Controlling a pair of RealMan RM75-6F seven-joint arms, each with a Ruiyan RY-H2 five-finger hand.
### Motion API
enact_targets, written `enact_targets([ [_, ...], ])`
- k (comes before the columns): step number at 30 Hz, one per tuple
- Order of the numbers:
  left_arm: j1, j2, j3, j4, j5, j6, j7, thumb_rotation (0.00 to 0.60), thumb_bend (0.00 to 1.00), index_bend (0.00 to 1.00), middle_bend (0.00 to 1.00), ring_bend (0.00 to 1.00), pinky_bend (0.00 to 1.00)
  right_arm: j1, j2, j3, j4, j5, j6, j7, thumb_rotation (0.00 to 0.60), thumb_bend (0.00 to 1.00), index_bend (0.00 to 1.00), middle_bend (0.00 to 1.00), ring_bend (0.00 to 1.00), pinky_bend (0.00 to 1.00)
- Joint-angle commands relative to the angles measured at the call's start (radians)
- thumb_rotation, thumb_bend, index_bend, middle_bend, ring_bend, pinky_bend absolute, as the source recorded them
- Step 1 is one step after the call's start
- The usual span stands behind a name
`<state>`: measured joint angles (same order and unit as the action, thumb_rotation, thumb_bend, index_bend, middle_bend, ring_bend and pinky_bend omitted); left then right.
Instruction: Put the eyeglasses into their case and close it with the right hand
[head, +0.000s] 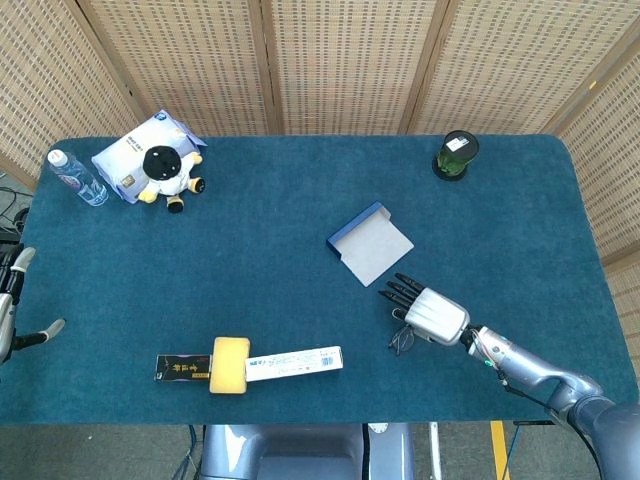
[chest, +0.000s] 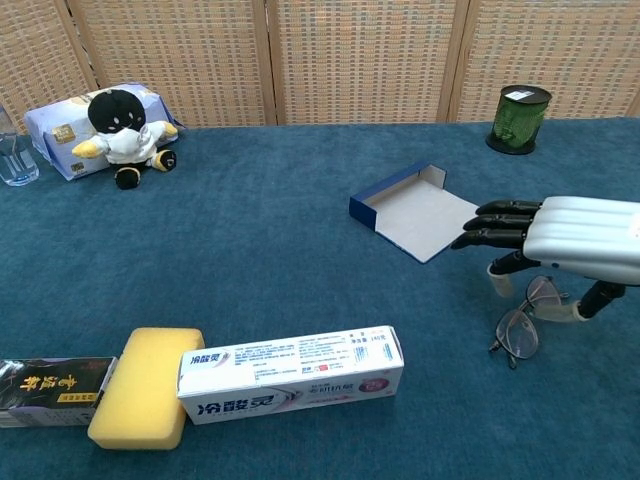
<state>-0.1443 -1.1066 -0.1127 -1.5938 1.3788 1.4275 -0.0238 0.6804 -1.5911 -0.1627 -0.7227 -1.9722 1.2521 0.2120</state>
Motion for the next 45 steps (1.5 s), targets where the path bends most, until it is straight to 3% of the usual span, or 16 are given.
enact_targets([
  [1, 0.0, 0.0, 0.0, 0.0, 0.0, 0.0, -0.001, 0.6, 0.0, 0.0, 0.0, 0.0, 0.0, 0.004, -0.005, -0.008, 0.006, 0.004, -0.007, -0.005, 0.6, 0.39, 0.46, 0.1, 0.0, 0.03],
  [10, -0.001, 0.001, 0.001, 0.0, 0.0, -0.004, -0.002, 0.6, 0.0, 0.0, 0.0, 0.0, 0.0, 0.007, -0.016, -0.024, 0.018, 0.018, -0.01, -0.012, 0.6, 0.4, 0.5, 0.1, 0.0, 0.05],
  [32, -0.001, 0.005, 0.001, -0.001, -0.001, -0.007, -0.01, 0.6, 0.0, 0.0, 0.0, 0.0, 0.0, 0.016, -0.018, -0.048, 0.01, 0.04, -0.018, -0.023, 0.6, 0.52, 0.62, 0.11, 0.0, 0.05],
  [45, -0.002, 0.009, -0.001, -0.001, -0.005, -0.011, -0.02, 0.6, 0.0, 0.0, 0.0, 0.0, 0.0, 0.048, 0.019, -0.009, -0.034, 0.072, 0.005, -0.04, 0.6, 0.52, 0.62, 0.11, 0.0, 0.05],
])
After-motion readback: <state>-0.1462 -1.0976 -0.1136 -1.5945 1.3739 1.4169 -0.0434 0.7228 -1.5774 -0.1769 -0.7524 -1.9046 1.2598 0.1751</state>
